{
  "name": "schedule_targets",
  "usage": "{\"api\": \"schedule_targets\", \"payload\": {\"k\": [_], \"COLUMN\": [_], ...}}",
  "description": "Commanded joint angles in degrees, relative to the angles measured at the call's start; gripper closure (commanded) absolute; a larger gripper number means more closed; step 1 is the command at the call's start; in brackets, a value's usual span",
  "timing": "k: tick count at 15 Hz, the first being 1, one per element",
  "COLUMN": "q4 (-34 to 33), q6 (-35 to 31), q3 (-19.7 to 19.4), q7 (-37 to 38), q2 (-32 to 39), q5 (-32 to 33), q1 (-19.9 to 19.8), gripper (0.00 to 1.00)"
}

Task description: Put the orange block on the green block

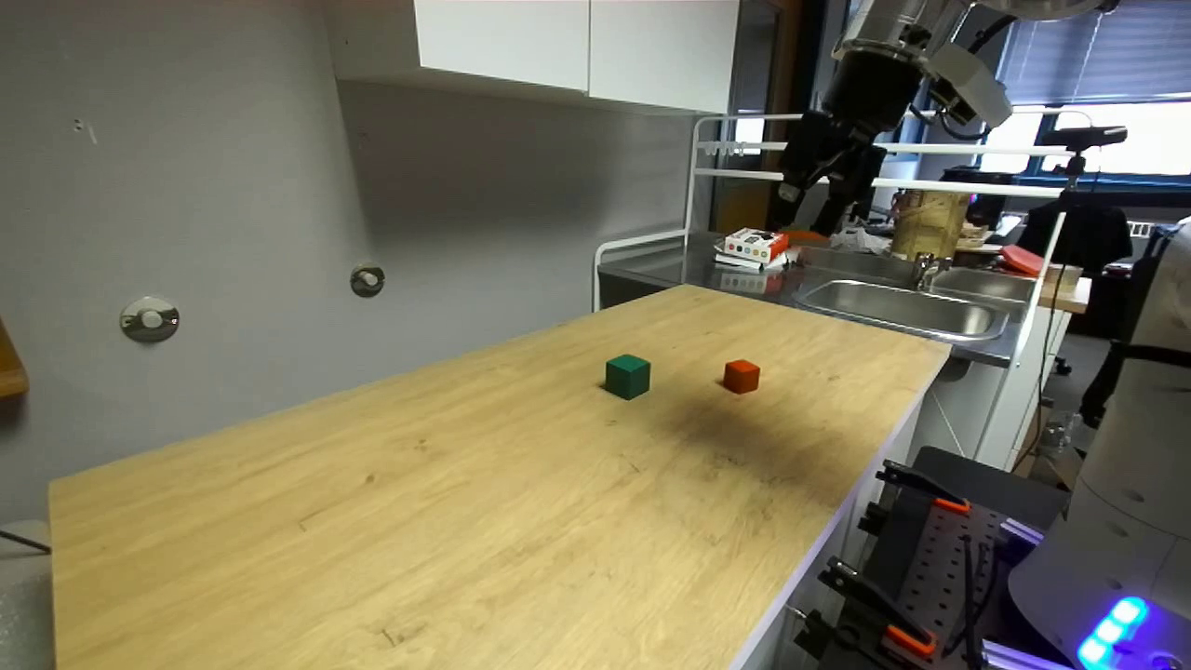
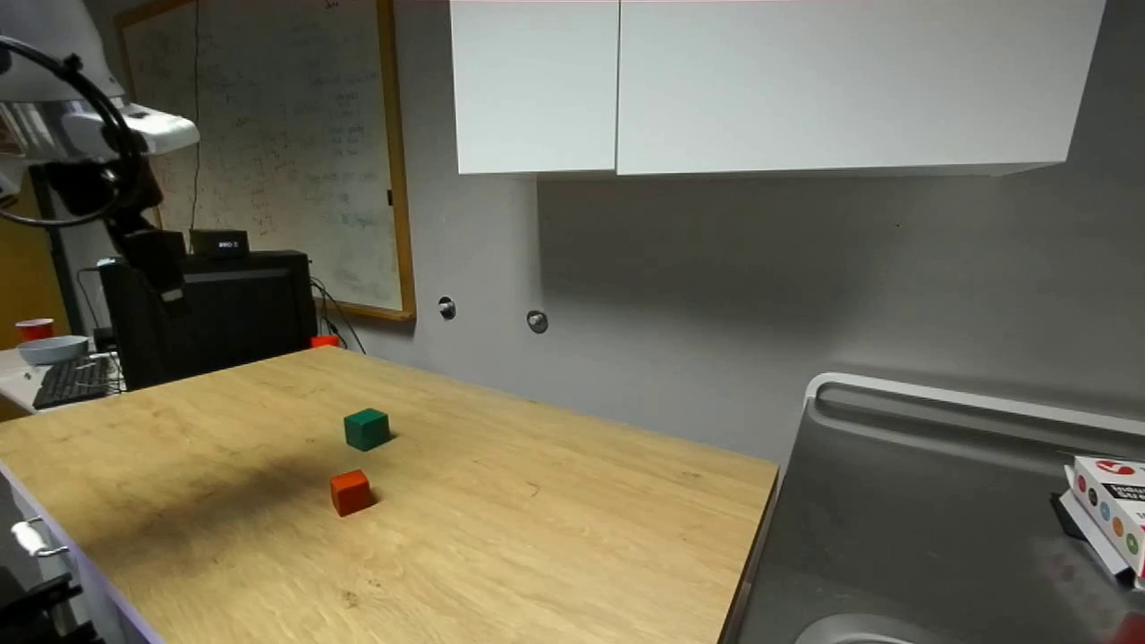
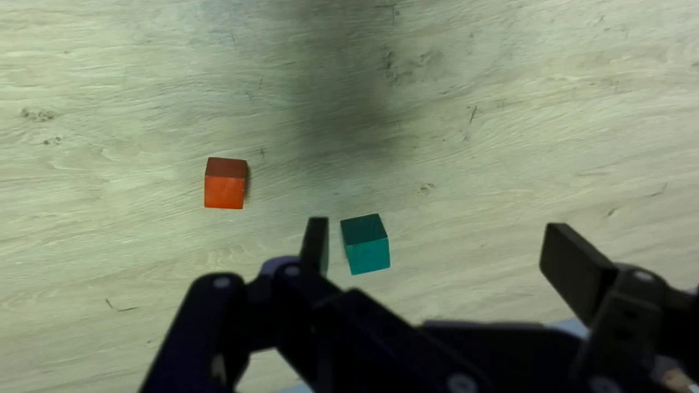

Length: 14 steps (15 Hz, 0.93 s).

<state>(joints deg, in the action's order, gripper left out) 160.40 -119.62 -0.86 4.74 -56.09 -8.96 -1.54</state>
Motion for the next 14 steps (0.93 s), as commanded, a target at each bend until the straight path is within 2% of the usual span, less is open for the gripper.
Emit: {"api": "schedule_targets", "payload": {"k": [1,5,8,14], "q4": [-0.41,-1.40,-2.87,-7.71], "q6": [-5.85,-12.04,-15.77,-18.23], "q3": [-1.92,-4.43,-5.80,-7.00], "q7": [0.19,0.64,0.94,1.05], "q2": [5.81,14.92,23.01,38.35], "q5": [1.78,3.57,4.61,4.52], "q1": [-4.15,-9.14,-11.45,-11.50], "gripper": [0.00,0.00,0.00,0.00]}}
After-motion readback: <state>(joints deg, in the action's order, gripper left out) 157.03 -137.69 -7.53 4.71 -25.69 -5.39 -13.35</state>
